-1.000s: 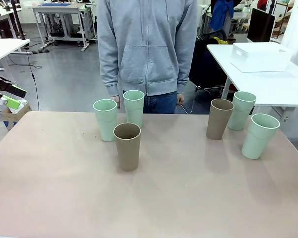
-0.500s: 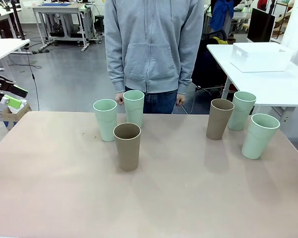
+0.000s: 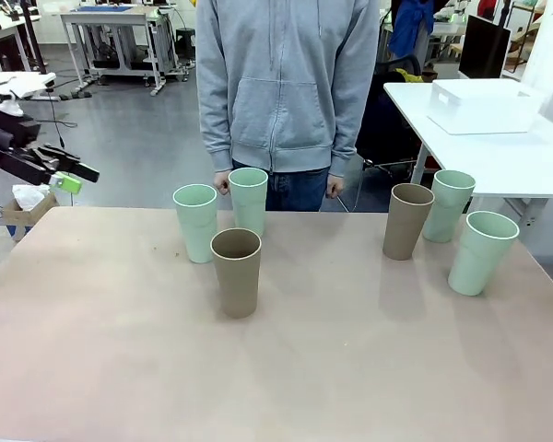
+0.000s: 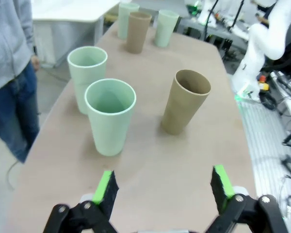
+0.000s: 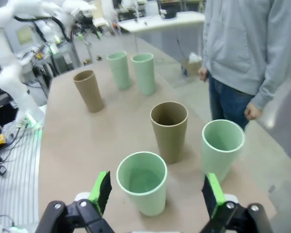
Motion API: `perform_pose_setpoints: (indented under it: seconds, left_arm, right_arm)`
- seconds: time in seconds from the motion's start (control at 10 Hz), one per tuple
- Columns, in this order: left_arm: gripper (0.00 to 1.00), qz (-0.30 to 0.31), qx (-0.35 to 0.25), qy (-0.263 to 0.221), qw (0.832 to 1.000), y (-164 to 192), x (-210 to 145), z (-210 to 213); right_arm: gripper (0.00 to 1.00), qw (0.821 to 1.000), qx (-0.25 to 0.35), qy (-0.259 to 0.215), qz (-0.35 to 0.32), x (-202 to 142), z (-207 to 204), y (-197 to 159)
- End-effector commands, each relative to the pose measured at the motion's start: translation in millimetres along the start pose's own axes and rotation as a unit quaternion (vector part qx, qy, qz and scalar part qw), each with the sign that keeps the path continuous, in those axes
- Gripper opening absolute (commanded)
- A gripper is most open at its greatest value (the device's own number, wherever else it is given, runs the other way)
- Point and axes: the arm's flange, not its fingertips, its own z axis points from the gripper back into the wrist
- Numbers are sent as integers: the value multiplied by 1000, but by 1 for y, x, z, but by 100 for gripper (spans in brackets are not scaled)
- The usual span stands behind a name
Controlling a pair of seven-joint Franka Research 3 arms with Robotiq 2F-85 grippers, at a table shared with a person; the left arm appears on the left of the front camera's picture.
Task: Stack the cups and store them in the basket.
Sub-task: Pick up two Reusable plastic cups , one in each hand.
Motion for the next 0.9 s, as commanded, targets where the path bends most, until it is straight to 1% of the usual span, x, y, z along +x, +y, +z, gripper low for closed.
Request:
perform_pose_setpoints:
  seconds: [0.0, 0.2, 0.3, 0.4, 0.5, 0.6, 0.7, 0.8]
  left_arm:
    - [100, -35, -27, -54, 998, 22, -16, -5]
    - [100, -103, -42, -84, 990, 43, -42, -32]
    - [100, -110, -60, -90, 988, 45, -52, -44]
    - [100, -123, -61, -85, 987, 51, -57, -55]
    - [100, -123, -51, -96, 986, 61, -60, -65]
    - [100, -79, -40, -110, 990, 66, -59, -71]
    - [100, -112, -57, -80, 989, 52, -66, -67]
    - [100, -112, -57, -80, 989, 52, -66, -67]
  right_arm:
    - [100, 999, 45, -26, 5, -39, 6, -44]
    - [100, 997, 64, -46, 0, -86, -4, -56]
    - [100, 996, 68, -52, -1, -107, -11, -58]
    - [100, 994, 80, -73, -12, -128, -17, -59]
    - [100, 992, 80, -93, -19, -148, -22, -59]
    - [100, 994, 67, -83, -34, -158, -28, -55]
    - [100, 995, 77, -63, -31, -144, -25, -54]
    - [100, 995, 77, -63, -31, -144, -25, -54]
